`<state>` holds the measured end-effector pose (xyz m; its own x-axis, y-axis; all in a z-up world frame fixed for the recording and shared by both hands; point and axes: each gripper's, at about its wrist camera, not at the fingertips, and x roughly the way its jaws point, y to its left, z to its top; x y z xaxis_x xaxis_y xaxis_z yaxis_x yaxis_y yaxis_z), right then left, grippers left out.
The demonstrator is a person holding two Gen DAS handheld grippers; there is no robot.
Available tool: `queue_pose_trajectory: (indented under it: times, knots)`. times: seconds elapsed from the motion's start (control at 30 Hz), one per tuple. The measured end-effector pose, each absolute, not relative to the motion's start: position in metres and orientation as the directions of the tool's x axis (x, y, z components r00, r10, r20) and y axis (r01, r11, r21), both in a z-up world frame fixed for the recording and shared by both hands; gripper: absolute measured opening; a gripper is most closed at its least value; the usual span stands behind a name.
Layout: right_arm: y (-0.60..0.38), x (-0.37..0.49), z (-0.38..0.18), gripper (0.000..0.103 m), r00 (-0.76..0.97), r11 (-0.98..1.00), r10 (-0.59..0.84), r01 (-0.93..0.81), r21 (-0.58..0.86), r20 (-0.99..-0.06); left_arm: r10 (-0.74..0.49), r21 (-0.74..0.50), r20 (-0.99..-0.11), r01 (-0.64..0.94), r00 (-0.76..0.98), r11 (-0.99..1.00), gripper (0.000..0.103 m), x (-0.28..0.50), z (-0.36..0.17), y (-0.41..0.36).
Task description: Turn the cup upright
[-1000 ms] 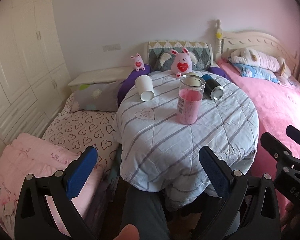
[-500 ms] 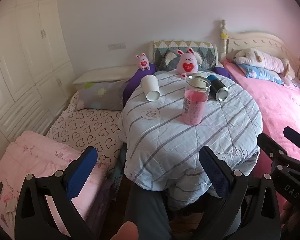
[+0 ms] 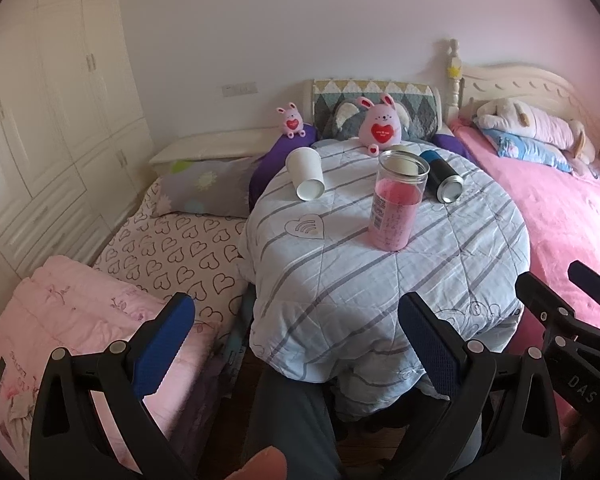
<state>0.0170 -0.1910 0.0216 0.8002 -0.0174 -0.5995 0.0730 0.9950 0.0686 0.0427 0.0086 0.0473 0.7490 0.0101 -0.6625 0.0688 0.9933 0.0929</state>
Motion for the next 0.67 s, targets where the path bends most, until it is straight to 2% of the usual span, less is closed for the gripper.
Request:
queue_pose_trajectory:
  times: [0.4, 0.67]
  knots:
    - [-0.19, 0.021, 0.018, 0.085, 0.79, 0.995, -0.013, 0.073, 0.072, -0.613, 0.007, 0.093, -0.671, 0.076, 0.741, 0.993, 0.103, 0.046, 0.044, 0.007]
    - [-0.191, 0.022, 0.015, 0.085, 0.784, 0.994, -0.009, 0.074, 0.079, -0.62, -0.059, 0.056, -0.668, 0.129, 0.742, 0.99, 0.103, 0.044, 0.045, -0.002]
